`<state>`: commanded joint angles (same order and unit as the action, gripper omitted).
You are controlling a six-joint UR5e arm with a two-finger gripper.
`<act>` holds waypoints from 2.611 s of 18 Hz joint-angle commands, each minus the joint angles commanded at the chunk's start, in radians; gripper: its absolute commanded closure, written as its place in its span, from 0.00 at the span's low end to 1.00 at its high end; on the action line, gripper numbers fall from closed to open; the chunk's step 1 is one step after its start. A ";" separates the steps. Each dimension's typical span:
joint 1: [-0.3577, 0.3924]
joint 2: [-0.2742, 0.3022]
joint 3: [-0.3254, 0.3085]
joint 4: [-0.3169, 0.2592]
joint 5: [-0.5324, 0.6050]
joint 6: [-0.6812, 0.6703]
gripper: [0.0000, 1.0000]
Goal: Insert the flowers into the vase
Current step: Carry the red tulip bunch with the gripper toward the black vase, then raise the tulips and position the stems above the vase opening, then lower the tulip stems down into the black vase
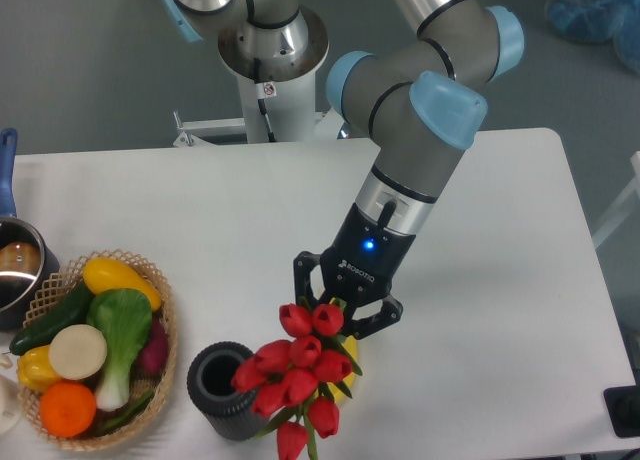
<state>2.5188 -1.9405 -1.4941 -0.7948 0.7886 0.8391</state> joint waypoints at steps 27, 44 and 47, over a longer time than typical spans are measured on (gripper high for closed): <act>-0.008 -0.011 0.022 0.111 -0.584 -0.012 0.85; -0.041 -0.133 0.137 0.112 -0.586 -0.006 0.83; -0.048 -0.144 0.137 0.112 -0.585 -0.006 0.83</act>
<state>2.4713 -2.0846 -1.3576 -0.6826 0.2040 0.8330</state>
